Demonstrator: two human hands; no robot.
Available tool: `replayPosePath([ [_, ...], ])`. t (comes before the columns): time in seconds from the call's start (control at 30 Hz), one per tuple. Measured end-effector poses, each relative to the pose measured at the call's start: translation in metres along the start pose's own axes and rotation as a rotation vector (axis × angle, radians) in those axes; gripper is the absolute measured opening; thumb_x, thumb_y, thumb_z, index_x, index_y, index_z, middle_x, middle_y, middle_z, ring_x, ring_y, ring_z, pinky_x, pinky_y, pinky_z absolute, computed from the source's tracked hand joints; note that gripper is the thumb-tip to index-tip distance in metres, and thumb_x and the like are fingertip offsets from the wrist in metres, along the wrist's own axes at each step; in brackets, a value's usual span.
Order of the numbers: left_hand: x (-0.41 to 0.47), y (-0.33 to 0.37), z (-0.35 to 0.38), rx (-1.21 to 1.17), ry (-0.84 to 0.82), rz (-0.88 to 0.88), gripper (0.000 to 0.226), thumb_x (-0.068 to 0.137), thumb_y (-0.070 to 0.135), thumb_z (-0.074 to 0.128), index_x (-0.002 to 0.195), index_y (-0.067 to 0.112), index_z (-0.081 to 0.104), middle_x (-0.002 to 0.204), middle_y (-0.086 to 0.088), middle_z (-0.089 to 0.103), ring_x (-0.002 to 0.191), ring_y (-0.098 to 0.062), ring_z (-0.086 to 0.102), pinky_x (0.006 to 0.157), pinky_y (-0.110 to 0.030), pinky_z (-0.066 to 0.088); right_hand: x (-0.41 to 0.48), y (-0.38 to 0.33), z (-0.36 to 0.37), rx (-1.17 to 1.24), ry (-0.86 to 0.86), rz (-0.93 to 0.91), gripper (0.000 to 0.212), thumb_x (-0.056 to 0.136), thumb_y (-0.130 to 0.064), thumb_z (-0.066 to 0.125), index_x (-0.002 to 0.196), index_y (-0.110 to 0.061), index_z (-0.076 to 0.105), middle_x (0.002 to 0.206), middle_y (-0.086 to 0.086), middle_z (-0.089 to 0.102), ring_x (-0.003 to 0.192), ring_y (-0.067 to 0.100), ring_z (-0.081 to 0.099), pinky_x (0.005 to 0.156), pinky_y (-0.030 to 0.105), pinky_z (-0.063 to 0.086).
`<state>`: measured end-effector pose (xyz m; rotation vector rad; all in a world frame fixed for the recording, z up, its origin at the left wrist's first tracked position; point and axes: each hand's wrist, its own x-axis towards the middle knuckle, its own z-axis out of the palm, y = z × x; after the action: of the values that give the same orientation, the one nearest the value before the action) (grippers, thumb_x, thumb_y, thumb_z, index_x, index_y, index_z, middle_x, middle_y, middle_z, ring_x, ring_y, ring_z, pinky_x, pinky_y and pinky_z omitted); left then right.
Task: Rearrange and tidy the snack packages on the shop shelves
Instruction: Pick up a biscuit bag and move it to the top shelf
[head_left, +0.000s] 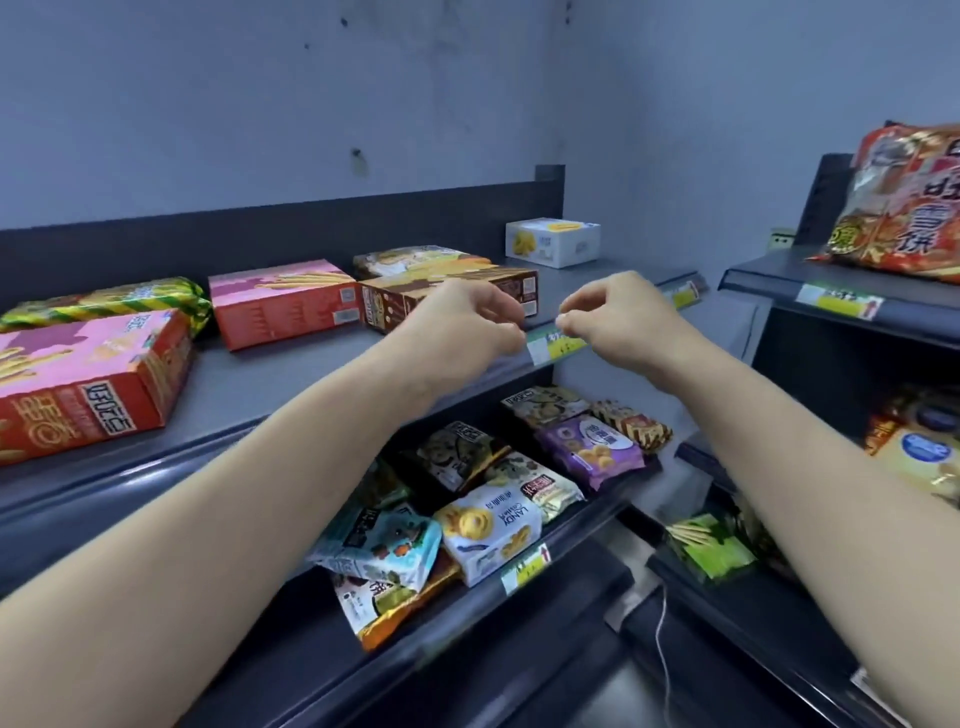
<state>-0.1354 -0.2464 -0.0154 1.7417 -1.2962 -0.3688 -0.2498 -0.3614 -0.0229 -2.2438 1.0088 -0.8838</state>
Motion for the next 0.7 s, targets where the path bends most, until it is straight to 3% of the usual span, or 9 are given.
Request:
replayPosePath([
  [0.1,0.006,-0.010,0.020,0.016,-0.096,-0.004,0.017,0.084,0.014,0.064,0.100,0.015,0.067,0.089,-0.001,0.064,0.079,-0.012,0.056,0.075,-0.024,0.048,-0.002,0.016,0.002,-0.065,-0.020,0.065,0.015,0.086,-0.015,0.062,0.093,-0.006,0.073,0.101,0.011,0.070,0.099,0.023,0.061,0.085,0.033,0.047],
  [0.23,0.015,-0.030,0.041,-0.011,-0.193,-0.058,0.018,0.083,0.011,0.065,0.101,0.011,0.067,0.091,-0.005,0.064,0.084,-0.017,0.059,0.087,-0.034,0.051,-0.005,0.040,0.006,-0.116,-0.021,0.161,0.017,0.086,-0.012,0.061,0.093,-0.002,0.073,0.104,0.015,0.070,0.103,0.026,0.061,0.085,0.032,0.047],
  [0.33,0.017,-0.046,0.054,-0.021,-0.228,-0.094,0.018,0.083,0.009,0.064,0.101,0.010,0.067,0.090,-0.007,0.065,0.084,-0.019,0.060,0.087,-0.034,0.050,-0.006,0.057,0.010,-0.125,-0.016,0.219,0.021,0.086,-0.010,0.060,0.097,0.004,0.070,0.108,0.020,0.068,0.109,0.031,0.060,0.080,0.033,0.049],
  [0.43,0.017,-0.062,0.061,-0.013,-0.229,-0.142,0.017,0.083,0.009,0.064,0.099,0.012,0.067,0.087,-0.005,0.065,0.084,-0.019,0.061,0.091,-0.035,0.052,-0.006,0.070,0.019,-0.131,-0.061,0.250,0.019,0.087,-0.011,0.060,0.098,-0.001,0.071,0.107,0.016,0.069,0.106,0.029,0.062,0.084,0.031,0.048],
  [0.57,0.021,-0.076,0.069,-0.029,-0.209,-0.218,0.018,0.084,0.007,0.062,0.102,0.009,0.066,0.083,-0.004,0.063,0.080,-0.016,0.060,0.089,-0.034,0.052,0.002,0.089,0.031,-0.107,-0.129,0.257,0.017,0.087,-0.014,0.060,0.097,-0.005,0.072,0.103,0.012,0.070,0.093,0.023,0.062,0.075,0.026,0.044],
  [0.7,0.029,-0.085,0.088,-0.021,-0.175,-0.286,0.019,0.084,0.008,0.063,0.102,0.010,0.066,0.087,-0.004,0.063,0.084,-0.018,0.059,0.085,-0.031,0.051,0.016,0.116,0.037,-0.089,-0.167,0.269,0.016,0.087,-0.015,0.060,0.095,-0.007,0.072,0.098,0.010,0.068,0.092,0.024,0.061,0.073,0.026,0.042],
])
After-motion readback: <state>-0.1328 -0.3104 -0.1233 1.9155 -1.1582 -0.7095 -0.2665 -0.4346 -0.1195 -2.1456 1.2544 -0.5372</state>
